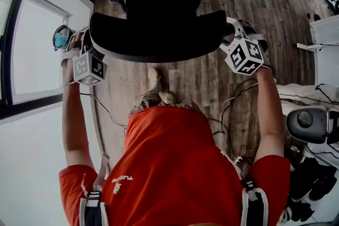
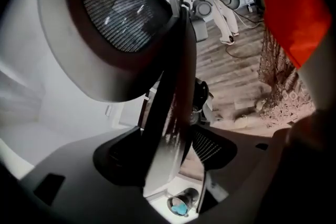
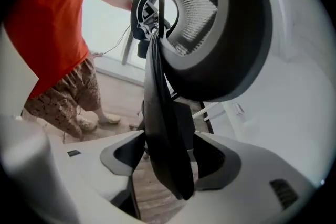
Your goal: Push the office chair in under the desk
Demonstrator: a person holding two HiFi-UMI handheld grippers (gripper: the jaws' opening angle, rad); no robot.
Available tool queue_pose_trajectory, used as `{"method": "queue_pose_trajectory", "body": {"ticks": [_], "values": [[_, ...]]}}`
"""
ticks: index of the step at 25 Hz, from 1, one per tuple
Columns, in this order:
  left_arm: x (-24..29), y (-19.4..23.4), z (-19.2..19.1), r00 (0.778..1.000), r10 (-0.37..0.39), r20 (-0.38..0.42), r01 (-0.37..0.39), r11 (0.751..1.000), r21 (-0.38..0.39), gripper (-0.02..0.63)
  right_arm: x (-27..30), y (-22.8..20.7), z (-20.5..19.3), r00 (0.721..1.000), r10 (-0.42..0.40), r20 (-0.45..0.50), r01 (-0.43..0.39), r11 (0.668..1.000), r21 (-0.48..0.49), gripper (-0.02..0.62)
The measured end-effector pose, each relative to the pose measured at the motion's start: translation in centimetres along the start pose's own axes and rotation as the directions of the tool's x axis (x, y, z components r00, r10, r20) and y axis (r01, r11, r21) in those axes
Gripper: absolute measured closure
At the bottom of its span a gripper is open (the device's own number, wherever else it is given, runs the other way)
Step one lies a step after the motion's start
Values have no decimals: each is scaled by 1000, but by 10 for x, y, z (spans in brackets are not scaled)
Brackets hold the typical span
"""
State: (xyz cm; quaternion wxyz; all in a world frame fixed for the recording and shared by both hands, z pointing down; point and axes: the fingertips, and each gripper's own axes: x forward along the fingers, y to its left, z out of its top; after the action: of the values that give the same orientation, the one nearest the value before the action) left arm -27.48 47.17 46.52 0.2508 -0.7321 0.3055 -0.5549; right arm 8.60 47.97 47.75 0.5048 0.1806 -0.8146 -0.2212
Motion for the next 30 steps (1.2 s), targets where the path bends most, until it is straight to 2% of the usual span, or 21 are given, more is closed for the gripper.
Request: {"method": "queue_pose_trajectory", "body": {"ticks": [3, 5, 7, 9, 12, 17, 22, 30], "values": [[12, -5, 0, 999, -43, -7, 43, 997, 59, 302, 13, 1, -1, 999, 35, -30, -36, 998, -44, 313], [19, -5, -5, 999, -45, -11, 46, 994, 97, 316, 18, 0, 0, 998, 44, -35, -46, 997, -69, 314], [22, -1, -4, 999, -33, 0, 33, 993, 111, 444, 22, -1, 2, 998, 49, -34, -53, 994, -97, 315], [23, 1, -5, 999, -35, 7, 34, 992, 122, 461, 25, -2, 2, 999, 45, -29, -49, 990, -134, 341], [25, 0, -7, 999, -50, 8, 49, 990, 133, 474, 27, -2, 0, 999, 41, -23, -45, 983, -180, 376], [31, 4, -9, 997, -72, 5, 70, 988, 137, 479, 30, -2, 1, 997, 77, -9, -78, 979, -189, 401], [48, 19, -14, 997, -73, 6, 71, 987, 142, 477, 42, -17, -2, 997, 76, -18, -78, 983, -167, 405], [94, 61, -15, 996, -86, 19, 82, 985, 150, 477, 72, -64, -17, 997, 56, -48, -61, 990, -125, 405]]}}
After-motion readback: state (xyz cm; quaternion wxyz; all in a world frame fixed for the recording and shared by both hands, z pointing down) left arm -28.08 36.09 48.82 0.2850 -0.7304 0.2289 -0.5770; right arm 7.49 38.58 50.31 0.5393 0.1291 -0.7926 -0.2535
